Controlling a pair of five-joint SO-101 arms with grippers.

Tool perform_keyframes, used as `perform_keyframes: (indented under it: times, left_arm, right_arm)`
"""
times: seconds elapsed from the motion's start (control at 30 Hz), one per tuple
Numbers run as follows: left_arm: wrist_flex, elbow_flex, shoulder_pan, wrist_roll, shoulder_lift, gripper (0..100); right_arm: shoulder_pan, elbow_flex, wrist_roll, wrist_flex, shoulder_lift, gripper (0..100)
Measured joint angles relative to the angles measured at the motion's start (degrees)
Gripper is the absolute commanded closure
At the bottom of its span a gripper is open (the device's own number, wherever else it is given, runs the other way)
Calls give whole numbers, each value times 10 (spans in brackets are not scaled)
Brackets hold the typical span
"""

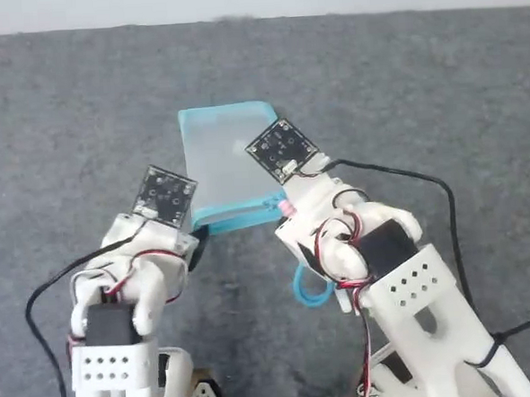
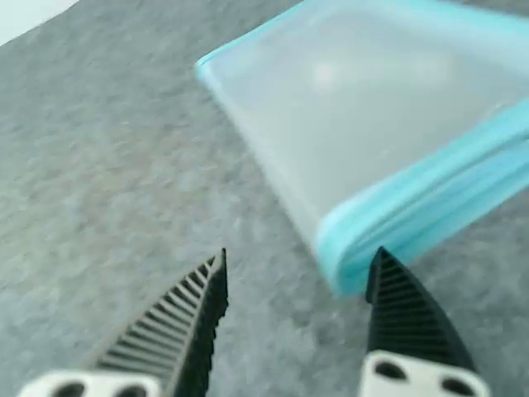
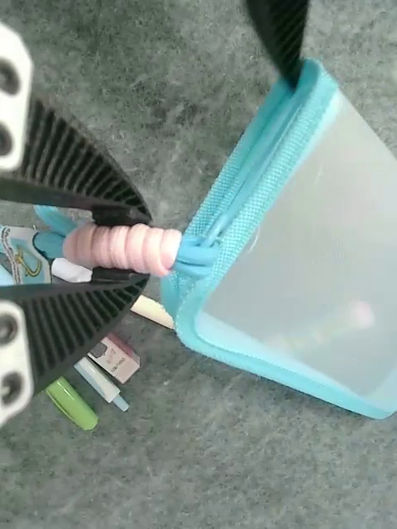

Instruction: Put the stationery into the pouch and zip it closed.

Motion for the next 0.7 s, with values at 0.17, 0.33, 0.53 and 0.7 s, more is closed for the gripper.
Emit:
perform_keyframes:
  times: [0.17,0.33,0.53,0.7]
  left_arm:
    - [-52,31,21,18,0,742]
    - [-107,70,19,18,0,742]
    - [-155,99,23,21,0,743]
    - [-197,125,27,41,0,780]
  right_arm:
    - [0,0,0,9,0,993]
    - [0,-5,0,55,0,993]
    - [0,-18,21,92,-1,993]
    - [0,-18,38,98,-1,993]
